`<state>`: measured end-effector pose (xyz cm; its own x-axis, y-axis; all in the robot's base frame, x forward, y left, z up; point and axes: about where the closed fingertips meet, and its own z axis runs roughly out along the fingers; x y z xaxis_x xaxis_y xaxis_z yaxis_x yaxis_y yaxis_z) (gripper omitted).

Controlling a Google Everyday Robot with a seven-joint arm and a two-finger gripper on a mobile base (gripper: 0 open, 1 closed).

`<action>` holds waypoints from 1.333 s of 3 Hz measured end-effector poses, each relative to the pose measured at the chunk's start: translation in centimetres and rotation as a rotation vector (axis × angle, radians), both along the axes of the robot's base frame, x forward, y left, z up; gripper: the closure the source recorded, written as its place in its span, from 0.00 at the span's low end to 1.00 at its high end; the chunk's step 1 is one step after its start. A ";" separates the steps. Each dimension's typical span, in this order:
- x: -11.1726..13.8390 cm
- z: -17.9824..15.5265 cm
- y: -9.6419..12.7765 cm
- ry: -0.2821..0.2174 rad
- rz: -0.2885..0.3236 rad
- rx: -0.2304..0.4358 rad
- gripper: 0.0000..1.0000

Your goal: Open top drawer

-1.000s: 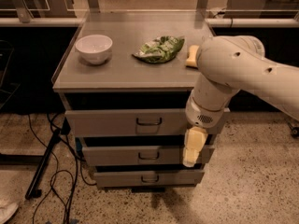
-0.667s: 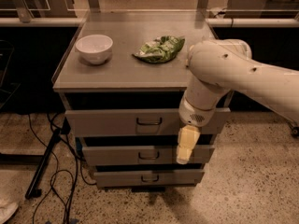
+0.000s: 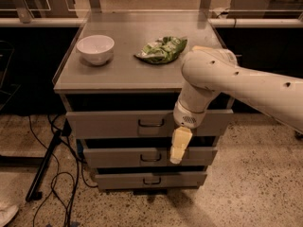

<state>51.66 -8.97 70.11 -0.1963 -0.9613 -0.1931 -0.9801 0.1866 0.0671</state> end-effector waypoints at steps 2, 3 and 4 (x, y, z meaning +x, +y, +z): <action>0.6 0.5 0.1 -0.020 0.007 0.025 0.00; 3.5 -0.2 0.7 -0.034 -0.011 0.031 0.00; 4.0 -1.1 0.8 -0.028 -0.012 0.028 0.00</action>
Offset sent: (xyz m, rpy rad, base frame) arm 0.0186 0.0023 0.0107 0.0457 -0.0465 0.0068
